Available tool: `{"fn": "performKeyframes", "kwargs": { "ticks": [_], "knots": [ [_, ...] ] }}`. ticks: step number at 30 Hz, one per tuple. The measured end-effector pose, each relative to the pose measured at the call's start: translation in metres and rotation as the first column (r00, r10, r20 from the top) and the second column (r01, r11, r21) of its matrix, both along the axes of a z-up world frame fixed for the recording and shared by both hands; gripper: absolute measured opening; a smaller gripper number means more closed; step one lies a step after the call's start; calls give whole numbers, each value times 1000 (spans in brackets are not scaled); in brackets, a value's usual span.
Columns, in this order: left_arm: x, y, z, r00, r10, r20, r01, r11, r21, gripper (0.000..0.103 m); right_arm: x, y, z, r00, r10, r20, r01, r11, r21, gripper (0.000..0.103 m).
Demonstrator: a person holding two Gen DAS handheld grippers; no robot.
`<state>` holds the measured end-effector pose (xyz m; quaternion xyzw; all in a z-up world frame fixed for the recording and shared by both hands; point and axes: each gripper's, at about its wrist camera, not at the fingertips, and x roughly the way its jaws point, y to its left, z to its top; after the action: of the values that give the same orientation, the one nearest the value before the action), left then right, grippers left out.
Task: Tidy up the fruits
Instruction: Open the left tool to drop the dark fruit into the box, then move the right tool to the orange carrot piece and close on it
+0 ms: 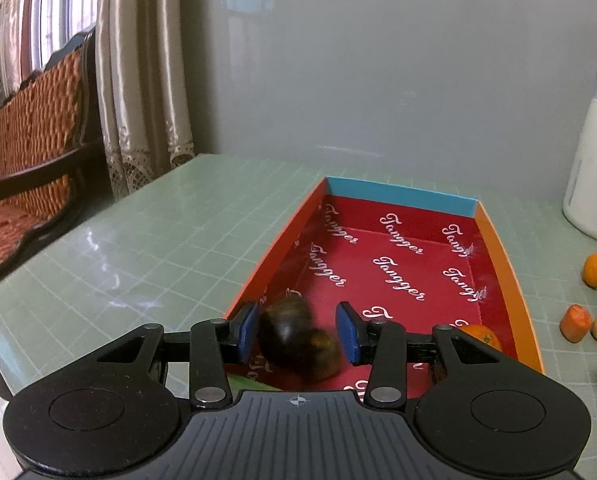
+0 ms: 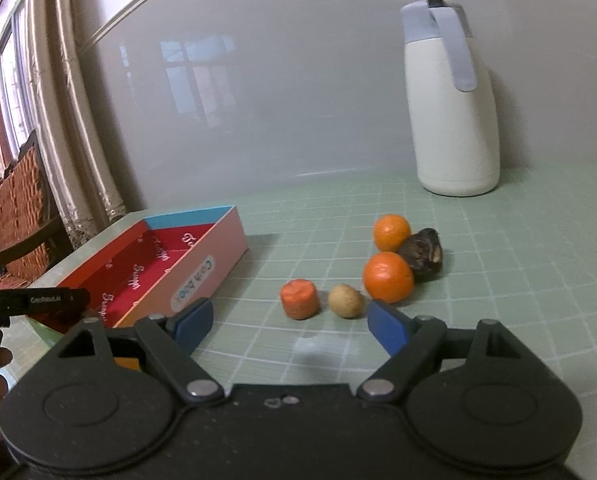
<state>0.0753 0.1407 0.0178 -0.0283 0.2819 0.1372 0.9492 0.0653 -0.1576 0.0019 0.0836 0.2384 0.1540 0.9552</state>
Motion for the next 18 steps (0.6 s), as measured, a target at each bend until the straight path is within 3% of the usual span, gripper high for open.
{"fn": "performKeyframes", "kwargs": {
  "ticks": [4, 8, 12, 18],
  "knots": [
    [-8, 2, 2, 1000, -10, 22, 10, 1000, -13, 43, 5, 6, -2, 1000, 19, -13, -19, 1000, -3, 78],
    [-20, 3, 5, 999, -21, 47, 22, 999, -27, 54, 11, 11, -4, 999, 26, -27, -26, 1000, 3, 76],
    [-30, -2, 7, 997, -34, 69, 33, 999, 8, 58, 21, 17, -8, 998, 37, -52, -36, 999, 14, 71],
    [-46, -6, 11, 990, -30, 136, 22, 998, 57, 82, 30, 23, -10, 996, 43, -77, -44, 999, -6, 63]
  ]
}}
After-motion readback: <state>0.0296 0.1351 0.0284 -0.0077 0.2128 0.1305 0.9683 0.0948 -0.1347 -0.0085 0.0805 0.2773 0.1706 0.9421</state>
